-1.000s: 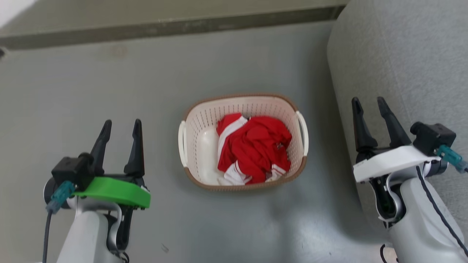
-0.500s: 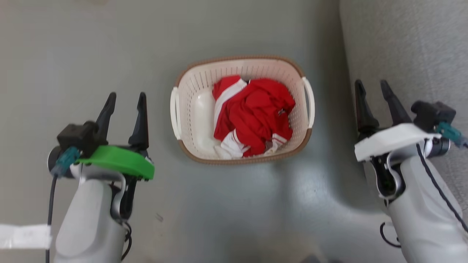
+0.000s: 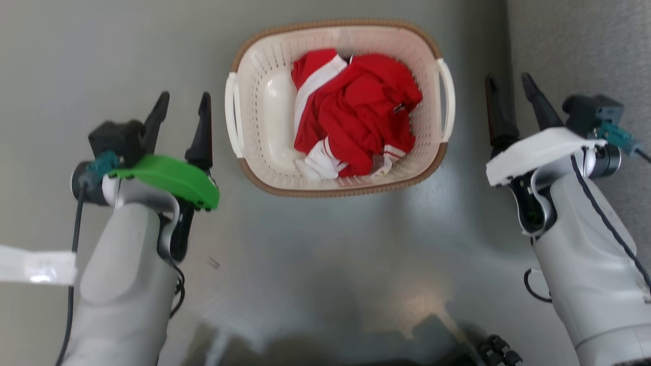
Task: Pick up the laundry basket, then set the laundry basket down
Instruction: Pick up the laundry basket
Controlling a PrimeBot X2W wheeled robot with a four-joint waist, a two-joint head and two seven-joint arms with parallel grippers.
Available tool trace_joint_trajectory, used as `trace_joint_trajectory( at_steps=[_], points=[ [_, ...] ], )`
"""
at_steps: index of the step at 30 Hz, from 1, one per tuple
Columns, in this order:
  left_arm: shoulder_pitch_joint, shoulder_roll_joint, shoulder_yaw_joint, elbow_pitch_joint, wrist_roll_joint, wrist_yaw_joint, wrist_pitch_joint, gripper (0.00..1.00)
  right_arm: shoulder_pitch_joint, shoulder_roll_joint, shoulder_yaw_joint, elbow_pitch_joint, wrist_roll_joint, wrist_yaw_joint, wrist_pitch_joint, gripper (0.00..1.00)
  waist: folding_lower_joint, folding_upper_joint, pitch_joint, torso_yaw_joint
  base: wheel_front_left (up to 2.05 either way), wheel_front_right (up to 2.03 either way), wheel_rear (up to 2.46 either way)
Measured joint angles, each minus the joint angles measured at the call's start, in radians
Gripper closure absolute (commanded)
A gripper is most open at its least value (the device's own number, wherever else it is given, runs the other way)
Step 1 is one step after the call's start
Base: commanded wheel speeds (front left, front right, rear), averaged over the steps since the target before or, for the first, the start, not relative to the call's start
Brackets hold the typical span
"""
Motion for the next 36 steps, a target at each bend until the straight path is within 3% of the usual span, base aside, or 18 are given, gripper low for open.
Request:
trace_joint_trajectory(
  at_steps=[17,36],
  points=[
    [-0.199,-0.006,-0.041,0.202,-0.035,-0.004,0.042,0.00,-0.190,0.017,0.032,0.208,0.006,0.011,0.000,0.00,-0.0001,0.0000,0.166,-0.006,0.00,0.00,0.00],
    [-0.339,-0.008,-0.131,0.336,-0.095,-0.004,0.074,0.00,-0.340,0.028,0.089,0.325,0.007,0.017,0.000,0.00,-0.0001,0.0000,0.304,-0.022,0.00,0.00,0.00]
  ],
)
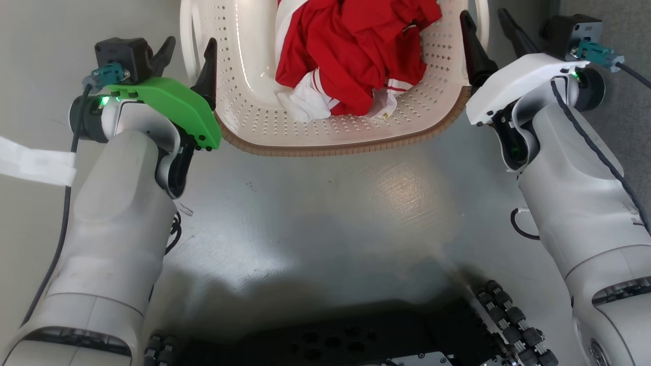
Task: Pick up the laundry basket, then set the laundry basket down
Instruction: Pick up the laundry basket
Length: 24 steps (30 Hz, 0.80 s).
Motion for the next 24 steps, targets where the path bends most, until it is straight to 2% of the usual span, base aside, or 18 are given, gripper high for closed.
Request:
trace_joint_trajectory(
  at_steps=[8,9,11,12,13,14,16,24],
  points=[
    [-0.028,0.000,-0.028,0.049,-0.026,0.000,0.003,0.00,-0.014,0.001,0.013,0.043,0.024,0.000,0.000,0.00,0.0000,0.0000,0.015,0.001,0.00,0.00,0.00],
    [-0.031,0.000,-0.031,0.053,-0.030,0.000,0.003,0.00,-0.019,0.001,0.016,0.046,0.024,0.000,0.000,0.08,0.0000,0.0000,0.016,0.002,0.00,0.00,0.00],
    [-0.035,0.000,-0.038,0.057,-0.043,0.000,0.003,0.00,-0.027,0.001,0.020,0.049,0.025,0.004,0.000,0.53,0.0000,0.0000,0.017,0.003,0.00,0.00,0.00],
    [-0.037,0.000,-0.042,0.058,-0.050,0.000,0.002,0.04,-0.030,0.001,0.023,0.051,0.027,0.008,0.000,0.80,0.0000,0.0000,0.017,0.004,0.00,0.00,0.00],
    [-0.038,0.000,-0.048,0.061,-0.055,0.000,0.000,0.33,-0.032,0.001,0.028,0.052,0.034,0.009,0.000,1.00,0.0000,0.0000,0.017,0.005,0.00,0.00,0.00],
    [-0.040,0.000,-0.054,0.063,-0.058,0.000,-0.002,0.58,-0.035,0.001,0.032,0.054,0.038,0.009,0.000,1.00,-0.0001,0.0000,0.017,0.006,0.00,0.00,0.00],
    [-0.046,0.000,-0.065,0.067,-0.066,-0.003,-0.003,1.00,-0.041,0.001,0.038,0.057,0.044,0.009,0.000,1.00,-0.0001,0.0000,0.017,0.009,0.00,0.00,0.00],
    [-0.062,-0.009,-0.096,0.106,-0.104,-0.003,-0.018,1.00,-0.041,0.011,0.067,0.069,0.071,0.011,0.000,1.00,-0.0001,0.0000,0.001,0.014,0.00,0.00,0.00]
  ],
)
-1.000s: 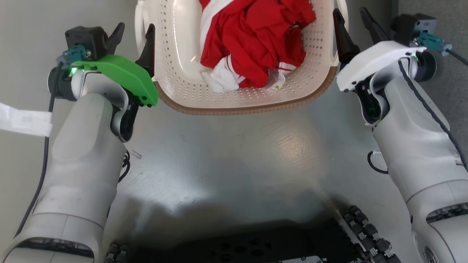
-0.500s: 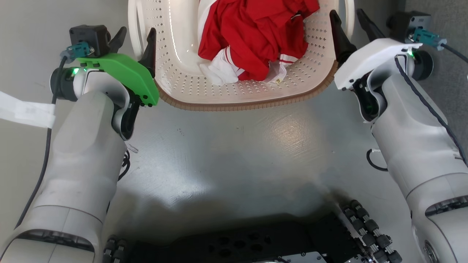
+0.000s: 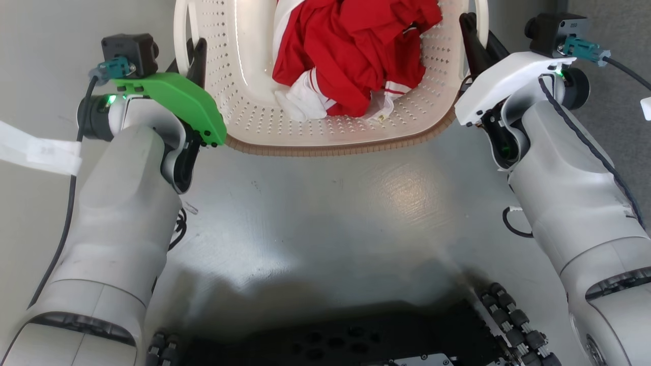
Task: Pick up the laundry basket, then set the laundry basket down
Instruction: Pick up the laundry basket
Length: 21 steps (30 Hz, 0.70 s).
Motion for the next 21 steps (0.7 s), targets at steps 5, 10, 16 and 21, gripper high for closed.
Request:
trace_joint_trajectory(
  at_steps=[5,10,16,21],
  points=[
    [0.001,0.000,-0.014,0.029,-0.015,0.000,-0.007,1.00,0.003,0.002,0.013,0.008,0.019,0.006,0.000,1.00,0.0000,0.0000,-0.030,-0.001,0.00,0.00,0.00],
    [0.032,0.001,-0.043,0.074,-0.042,0.000,-0.014,1.00,0.041,0.001,0.090,0.033,0.060,0.007,0.000,1.00,0.0000,0.0000,-0.087,-0.004,0.00,0.00,0.00],
    [0.086,0.000,-0.059,0.097,-0.088,0.000,-0.003,1.00,0.092,0.002,0.146,0.053,0.116,0.007,0.000,1.00,0.0000,0.0000,-0.148,-0.009,0.00,0.00,0.00],
    [0.115,0.000,-0.066,0.110,-0.118,0.000,0.013,1.00,0.112,0.004,0.192,0.056,0.168,0.006,0.010,1.00,0.0000,0.0000,-0.215,-0.014,0.00,0.00,0.00]
  ],
)
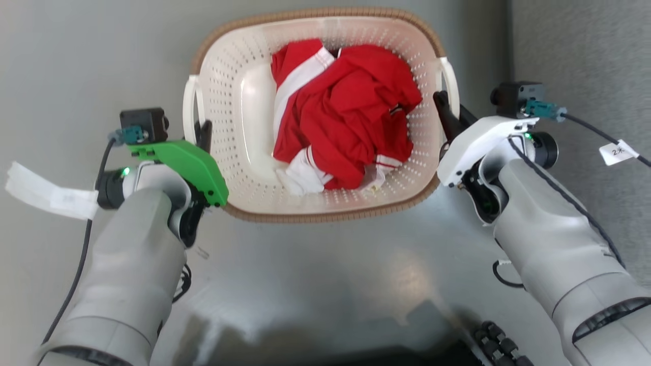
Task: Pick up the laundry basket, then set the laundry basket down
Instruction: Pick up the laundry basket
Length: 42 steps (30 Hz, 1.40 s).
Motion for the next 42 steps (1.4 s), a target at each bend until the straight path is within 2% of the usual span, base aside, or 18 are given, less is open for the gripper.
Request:
trace_joint_trajectory(
  at_steps=[23,42],
  points=[
    [0.196,0.001,-0.068,0.048,-0.136,0.000,0.074,1.00,0.164,0.001,0.161,0.027,0.158,0.000,0.113,1.00,-0.0001,0.0000,-0.327,-0.001,0.00,0.00,0.00],
    [0.388,0.000,-0.116,0.083,-0.223,-0.002,0.158,1.00,0.324,0.007,0.288,0.054,0.231,0.000,0.247,1.00,-0.0001,0.0000,-0.602,-0.017,0.00,0.00,0.00]
  ],
)
